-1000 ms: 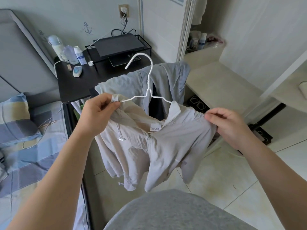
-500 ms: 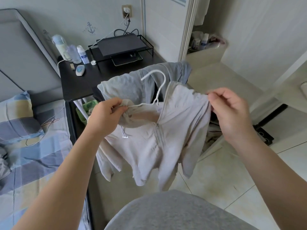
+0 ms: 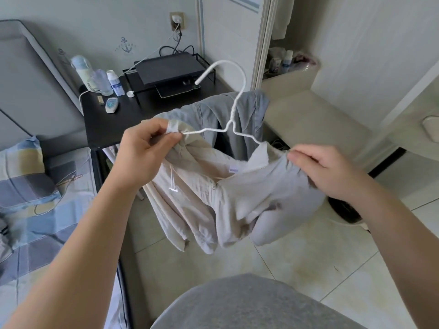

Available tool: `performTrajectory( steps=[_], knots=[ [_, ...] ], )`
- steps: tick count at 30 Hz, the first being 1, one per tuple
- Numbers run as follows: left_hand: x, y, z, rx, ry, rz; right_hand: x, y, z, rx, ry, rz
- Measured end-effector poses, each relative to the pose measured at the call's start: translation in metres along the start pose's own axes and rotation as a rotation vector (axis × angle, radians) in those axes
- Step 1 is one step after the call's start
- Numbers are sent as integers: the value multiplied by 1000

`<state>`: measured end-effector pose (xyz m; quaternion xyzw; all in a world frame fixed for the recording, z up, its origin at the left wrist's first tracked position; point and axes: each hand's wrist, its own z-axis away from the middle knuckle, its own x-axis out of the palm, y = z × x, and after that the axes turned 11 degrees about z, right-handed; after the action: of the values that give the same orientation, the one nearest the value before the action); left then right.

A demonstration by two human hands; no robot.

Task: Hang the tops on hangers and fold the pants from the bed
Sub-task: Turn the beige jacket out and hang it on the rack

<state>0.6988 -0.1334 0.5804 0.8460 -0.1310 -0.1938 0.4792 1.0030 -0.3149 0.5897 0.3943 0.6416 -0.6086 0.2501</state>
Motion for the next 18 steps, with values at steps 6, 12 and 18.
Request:
performTrajectory(
  steps=[6, 12, 18],
  knots=[
    [21, -4, -1, -69, 81, -321, 27, -1, 17, -1, 26, -153],
    [28, -11, -13, -418, 422, -2, 37, 3, 31, 57, 21, -168],
    [35, 16, -28, -380, 234, 281, 48, 11, 34, 173, 72, -31]
  ],
)
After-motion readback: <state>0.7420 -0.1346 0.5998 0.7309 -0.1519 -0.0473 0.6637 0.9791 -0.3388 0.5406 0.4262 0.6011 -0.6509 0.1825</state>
